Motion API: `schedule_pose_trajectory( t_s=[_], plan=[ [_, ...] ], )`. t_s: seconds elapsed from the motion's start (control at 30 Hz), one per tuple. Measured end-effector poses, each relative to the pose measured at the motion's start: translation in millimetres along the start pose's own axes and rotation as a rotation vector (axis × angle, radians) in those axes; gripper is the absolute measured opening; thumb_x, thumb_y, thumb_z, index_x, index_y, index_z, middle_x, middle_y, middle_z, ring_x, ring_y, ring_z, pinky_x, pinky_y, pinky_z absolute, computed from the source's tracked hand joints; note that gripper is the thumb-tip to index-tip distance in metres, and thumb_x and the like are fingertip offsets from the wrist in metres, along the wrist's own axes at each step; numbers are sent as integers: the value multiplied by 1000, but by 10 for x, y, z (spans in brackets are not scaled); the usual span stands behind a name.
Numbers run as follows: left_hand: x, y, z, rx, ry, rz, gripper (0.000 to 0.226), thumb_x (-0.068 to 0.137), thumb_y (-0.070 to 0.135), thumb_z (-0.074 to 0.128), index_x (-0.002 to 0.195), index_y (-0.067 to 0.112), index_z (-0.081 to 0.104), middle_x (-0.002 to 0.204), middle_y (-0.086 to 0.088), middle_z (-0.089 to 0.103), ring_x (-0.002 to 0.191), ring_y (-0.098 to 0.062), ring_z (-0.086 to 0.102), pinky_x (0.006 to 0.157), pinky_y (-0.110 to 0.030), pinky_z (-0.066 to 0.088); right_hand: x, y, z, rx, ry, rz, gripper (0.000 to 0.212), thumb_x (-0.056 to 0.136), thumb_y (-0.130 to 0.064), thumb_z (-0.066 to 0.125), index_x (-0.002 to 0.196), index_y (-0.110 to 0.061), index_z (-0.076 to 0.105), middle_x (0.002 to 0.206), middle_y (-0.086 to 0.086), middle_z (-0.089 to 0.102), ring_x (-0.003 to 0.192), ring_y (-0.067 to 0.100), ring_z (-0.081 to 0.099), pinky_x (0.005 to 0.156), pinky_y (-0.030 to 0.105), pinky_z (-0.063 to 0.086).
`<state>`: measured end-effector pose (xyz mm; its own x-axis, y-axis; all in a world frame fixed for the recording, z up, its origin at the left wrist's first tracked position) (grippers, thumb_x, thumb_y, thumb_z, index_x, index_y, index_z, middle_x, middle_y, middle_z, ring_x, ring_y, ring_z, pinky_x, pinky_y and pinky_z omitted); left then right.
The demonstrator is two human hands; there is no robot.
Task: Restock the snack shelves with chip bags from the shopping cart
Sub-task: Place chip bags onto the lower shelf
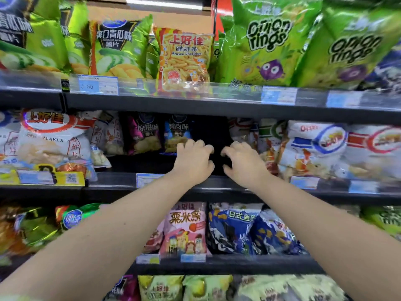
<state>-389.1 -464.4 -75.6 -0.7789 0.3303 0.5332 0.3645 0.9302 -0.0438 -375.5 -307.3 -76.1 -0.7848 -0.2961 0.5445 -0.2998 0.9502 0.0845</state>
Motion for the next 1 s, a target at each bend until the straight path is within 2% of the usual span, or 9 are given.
schedule_pose_trajectory(
  t_s=[0.1,0.23,0.4,0.53,0.63,0.8,0.9,1.0],
  plan=[
    [-191,312,-7,7,34,82,35,90,37,51,123,24,58,120,-2,56,115,-29,46,90,-44,35,-432,42,-112,-66,-4,53,35,87,-26,60,120,-16,56,116,8,52,112,32,46,87,43,45],
    [-556,805,121,-71,24,172,33,91,38,51,119,24,57,116,-1,56,111,-28,46,91,-44,34,-1195,140,-165,-91,-39,233,36,86,-25,61,120,-14,56,124,13,53,118,35,47,89,45,45],
    [-1111,1589,296,-194,-104,320,31,91,33,51,118,21,56,119,-3,54,116,-29,43,96,-45,33,-2302,225,-221,-174,-161,419,41,84,-24,64,123,-14,56,119,8,55,113,34,48,85,42,41],
    [-1520,2411,366,-251,-203,477,34,91,32,52,122,19,53,124,-7,52,122,-32,40,102,-50,31,-3187,395,-401,-233,-239,565,30,81,-20,63,108,-9,59,110,12,57,105,35,51,74,42,42],
    [-1814,3095,358,-268,-230,619,32,92,33,51,120,19,52,123,-7,53,123,-33,40,102,-50,32,-3853,546,-634,-306,-275,700,22,84,-20,58,105,-13,58,104,8,56,99,32,52,68,36,34],
    [-2395,4314,326,-331,-228,813,26,89,28,51,113,20,56,117,-6,56,114,-31,45,95,-44,32,-5107,828,-1034,-389,-334,1021,20,90,-19,51,109,-17,56,107,6,56,104,30,52,74,37,35],
    [-2794,5095,253,-374,-239,953,27,90,29,50,115,22,56,116,-5,55,114,-31,45,94,-45,32,-5903,1004,-1321,-397,-361,1189,27,89,-20,54,116,-16,56,115,8,55,111,31,51,84,38,41],
    [-3175,5883,138,-410,-247,1077,27,92,32,49,116,22,55,118,-4,56,113,-29,45,90,-43,32,-6628,1213,-1605,-419,-351,1332,30,88,-19,56,117,-16,56,122,8,54,115,31,49,89,38,41]
  ],
)
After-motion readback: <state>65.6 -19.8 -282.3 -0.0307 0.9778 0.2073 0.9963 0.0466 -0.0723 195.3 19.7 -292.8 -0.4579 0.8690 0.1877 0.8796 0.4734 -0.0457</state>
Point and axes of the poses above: each hand's wrist, its own x-axis towards the middle knuckle, its own z-axis out of the palm, y = z × x, the point moved 1 cm from there along x, towards the middle knuckle
